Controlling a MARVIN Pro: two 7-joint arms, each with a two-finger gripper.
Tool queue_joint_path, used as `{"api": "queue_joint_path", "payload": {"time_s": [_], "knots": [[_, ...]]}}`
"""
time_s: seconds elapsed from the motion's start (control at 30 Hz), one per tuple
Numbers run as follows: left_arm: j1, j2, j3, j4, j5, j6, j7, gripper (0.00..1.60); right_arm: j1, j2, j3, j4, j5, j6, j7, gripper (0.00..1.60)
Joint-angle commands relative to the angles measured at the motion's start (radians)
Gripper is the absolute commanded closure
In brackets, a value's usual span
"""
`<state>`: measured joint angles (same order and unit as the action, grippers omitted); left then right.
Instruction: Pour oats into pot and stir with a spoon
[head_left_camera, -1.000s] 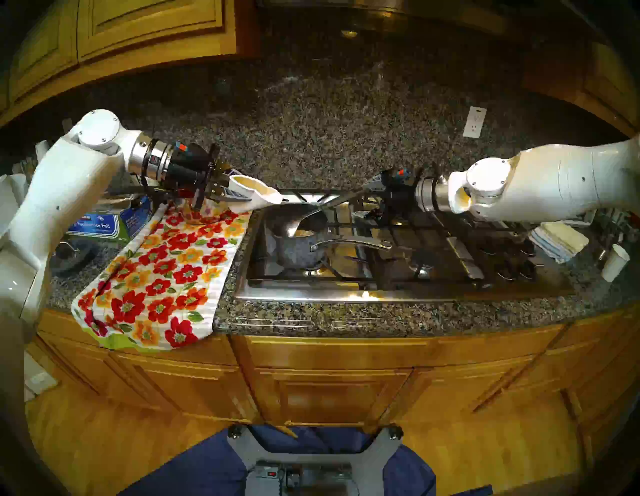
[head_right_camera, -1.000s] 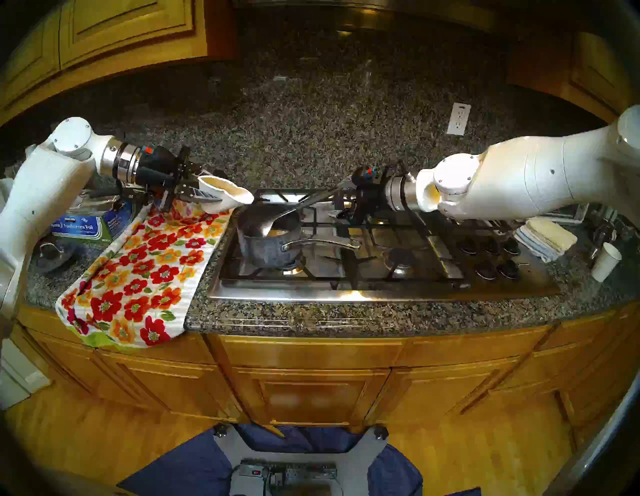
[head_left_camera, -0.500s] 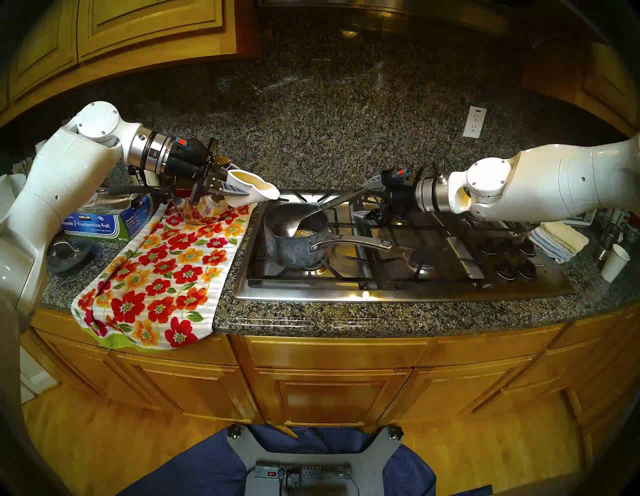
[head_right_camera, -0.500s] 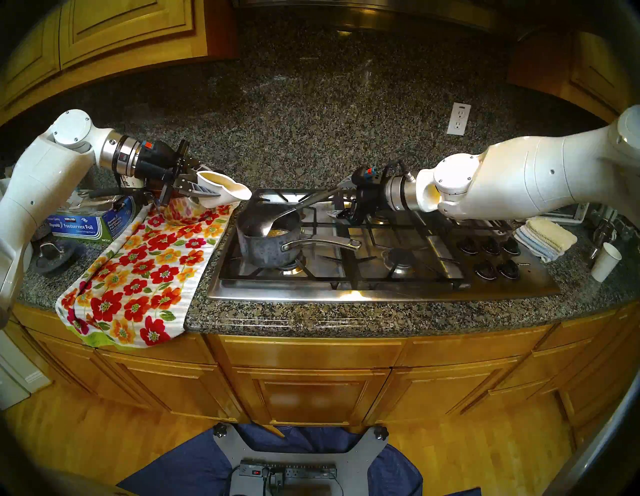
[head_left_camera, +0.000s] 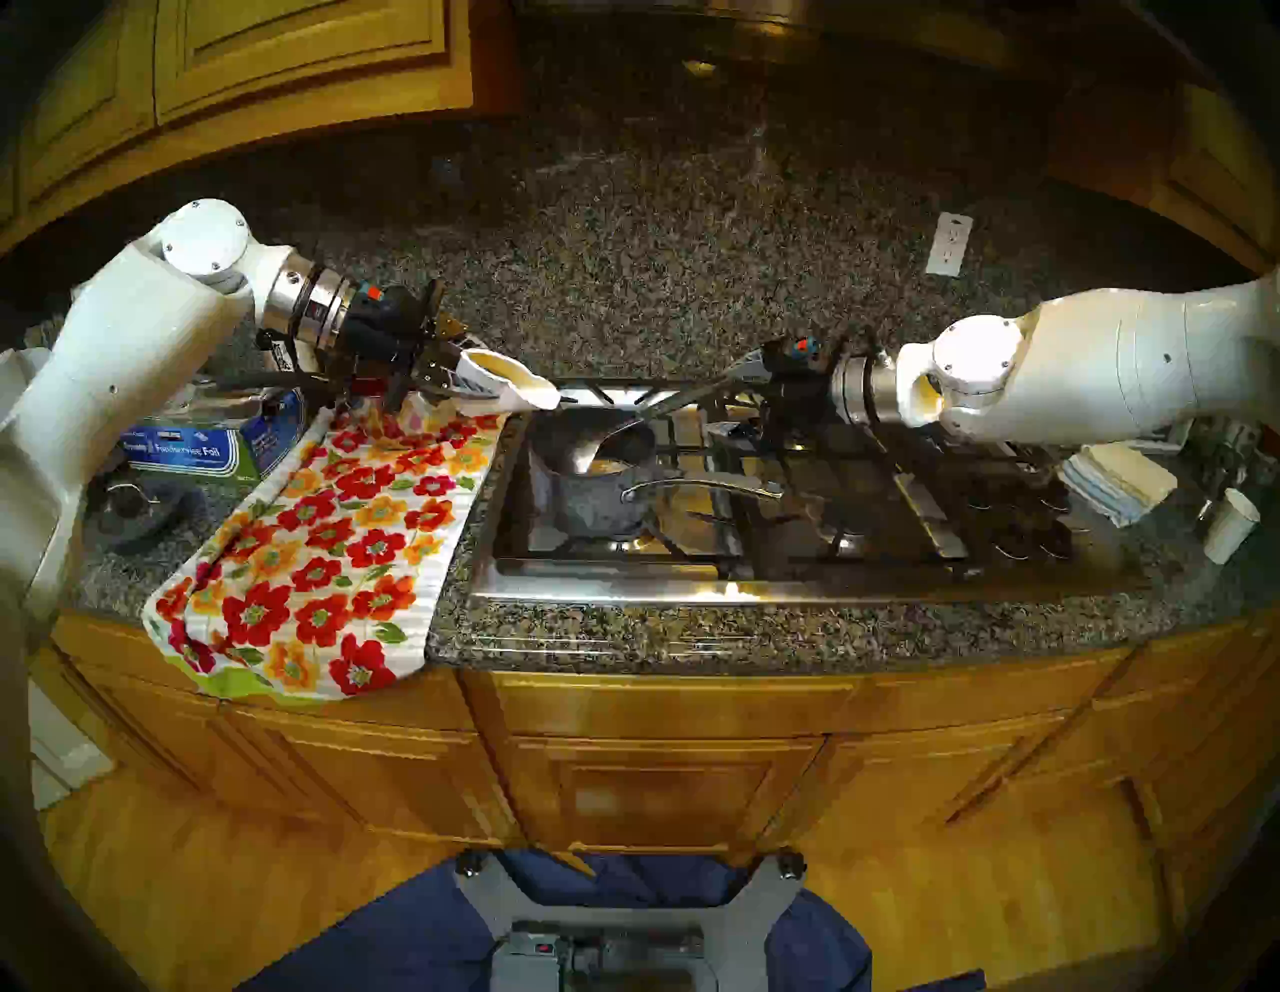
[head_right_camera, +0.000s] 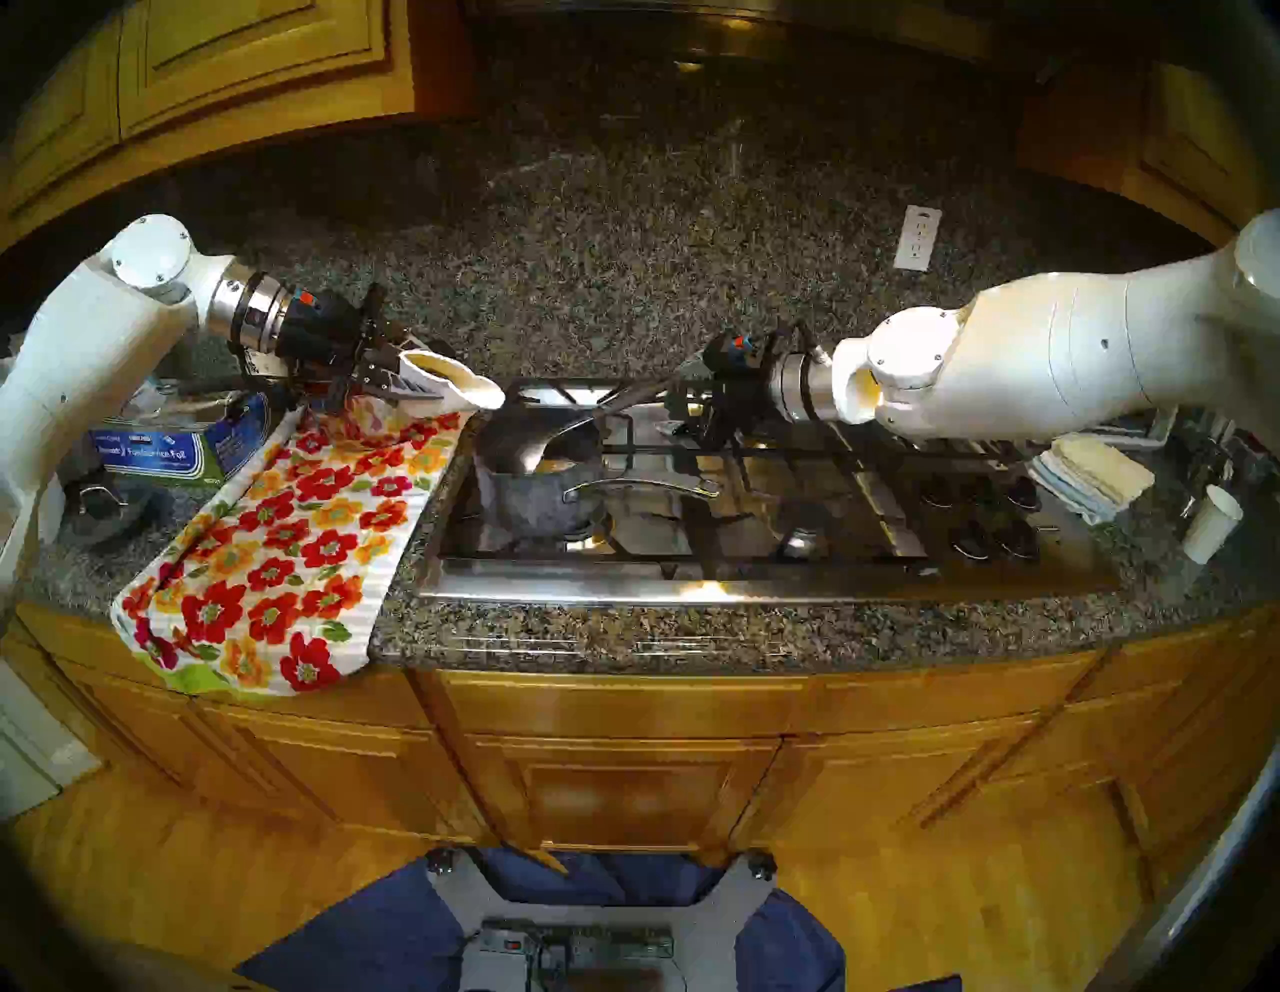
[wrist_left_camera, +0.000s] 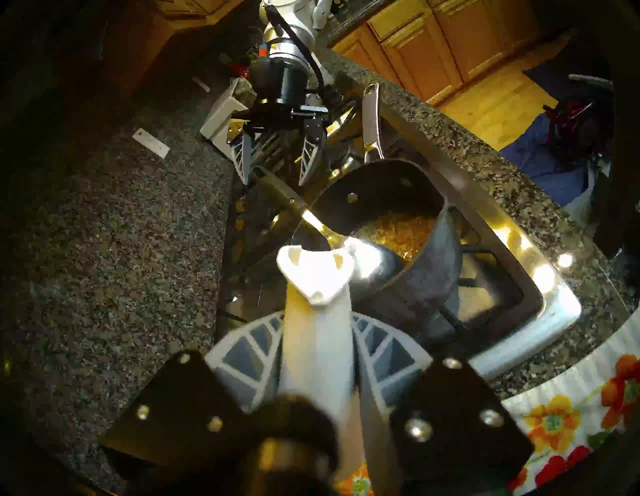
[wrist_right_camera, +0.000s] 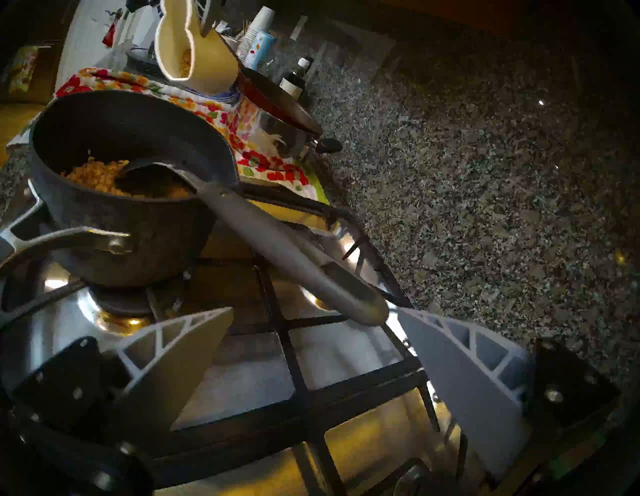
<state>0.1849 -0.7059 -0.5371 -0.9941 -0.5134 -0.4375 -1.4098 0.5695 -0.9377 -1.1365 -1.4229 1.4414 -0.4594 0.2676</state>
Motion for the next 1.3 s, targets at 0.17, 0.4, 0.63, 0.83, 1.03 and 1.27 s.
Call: {"api": "queue_joint_path", "payload": {"time_s": [0.17,0.4,0.63,0.83,1.03,1.27], "knots": [[-0.109,0.037,0.062,-0.052,-0.033,-0.048,-0.069,1.05,0.034,0.0,0.019,0.011,-0.001,-0.009,-0.003,0.0],[-0.139,0.057,0.12,-0.083,-0.032,-0.083,-0.049,1.05,0.034,0.0,0.019,0.011,0.0,-0.009,-0.003,0.0],[-0.168,0.08,0.181,-0.12,-0.035,-0.114,-0.027,1.05,0.034,-0.001,0.018,0.011,0.0,-0.009,-0.003,0.0],[-0.19,0.092,0.225,-0.141,-0.031,-0.133,0.007,1.05,0.034,-0.001,0.018,0.011,0.0,-0.009,-0.003,0.0],[-0.221,0.099,0.273,-0.156,-0.029,-0.152,0.033,1.05,0.034,-0.001,0.018,0.011,0.001,-0.009,-0.003,0.0],[-0.278,0.077,0.305,-0.142,-0.031,-0.16,0.053,1.06,0.033,-0.002,0.017,0.011,0.002,-0.009,-0.003,0.0]]}}
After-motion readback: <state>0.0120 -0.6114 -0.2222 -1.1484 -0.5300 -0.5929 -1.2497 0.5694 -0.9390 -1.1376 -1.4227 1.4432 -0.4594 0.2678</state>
